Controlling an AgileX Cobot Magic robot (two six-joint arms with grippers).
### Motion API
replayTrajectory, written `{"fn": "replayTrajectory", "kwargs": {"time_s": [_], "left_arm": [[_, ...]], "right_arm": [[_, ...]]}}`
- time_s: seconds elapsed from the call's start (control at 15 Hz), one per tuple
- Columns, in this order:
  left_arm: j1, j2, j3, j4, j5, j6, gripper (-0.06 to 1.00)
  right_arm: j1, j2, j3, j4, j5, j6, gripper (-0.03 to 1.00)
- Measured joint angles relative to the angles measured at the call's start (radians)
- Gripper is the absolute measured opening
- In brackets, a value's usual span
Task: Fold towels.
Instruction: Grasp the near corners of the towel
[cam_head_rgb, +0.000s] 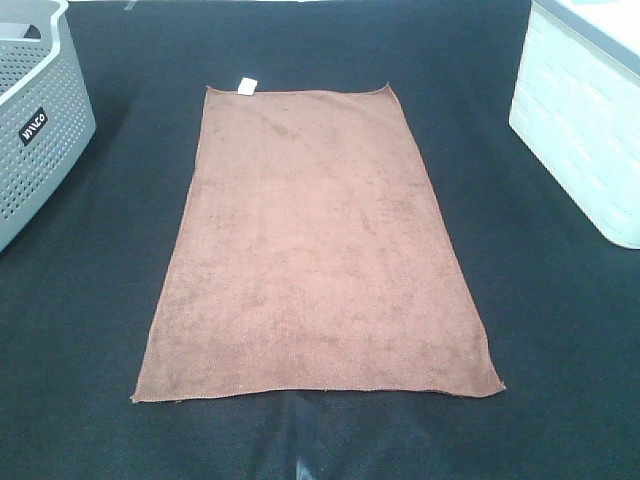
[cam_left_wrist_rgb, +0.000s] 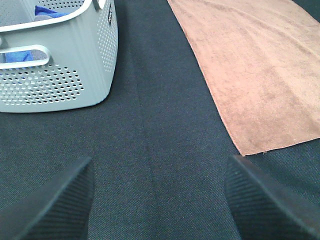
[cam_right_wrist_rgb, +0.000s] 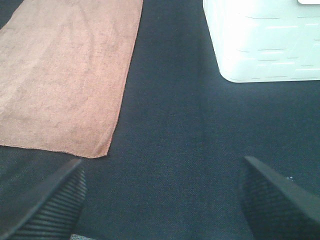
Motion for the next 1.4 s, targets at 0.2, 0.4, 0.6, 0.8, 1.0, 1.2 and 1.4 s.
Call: {"fn": "replayTrajectory", "kwargs": {"time_s": [0.2, 0.4, 0.6, 0.8, 1.0, 1.2, 1.4], "left_arm": [[0.0, 0.0, 0.0, 0.0, 0.0, 0.0, 0.7], [0.0, 0.0, 0.0, 0.0, 0.0, 0.0, 0.7], [0.0, 0.0, 0.0, 0.0, 0.0, 0.0, 0.7], [0.0, 0.0, 0.0, 0.0, 0.0, 0.0, 0.7], [0.0, 0.0, 0.0, 0.0, 0.0, 0.0, 0.7], [0.0, 0.0, 0.0, 0.0, 0.0, 0.0, 0.7], [0.0, 0.0, 0.0, 0.0, 0.0, 0.0, 0.7]], "right_arm": [[0.0, 0.0, 0.0, 0.0, 0.0, 0.0, 0.78], [0.0, 0.0, 0.0, 0.0, 0.0, 0.0, 0.78], [0.0, 0.0, 0.0, 0.0, 0.0, 0.0, 0.78], [0.0, 0.0, 0.0, 0.0, 0.0, 0.0, 0.78], [0.0, 0.0, 0.0, 0.0, 0.0, 0.0, 0.78], [0.0, 0.0, 0.0, 0.0, 0.0, 0.0, 0.78], [0.0, 0.0, 0.0, 0.0, 0.0, 0.0, 0.78]]}}
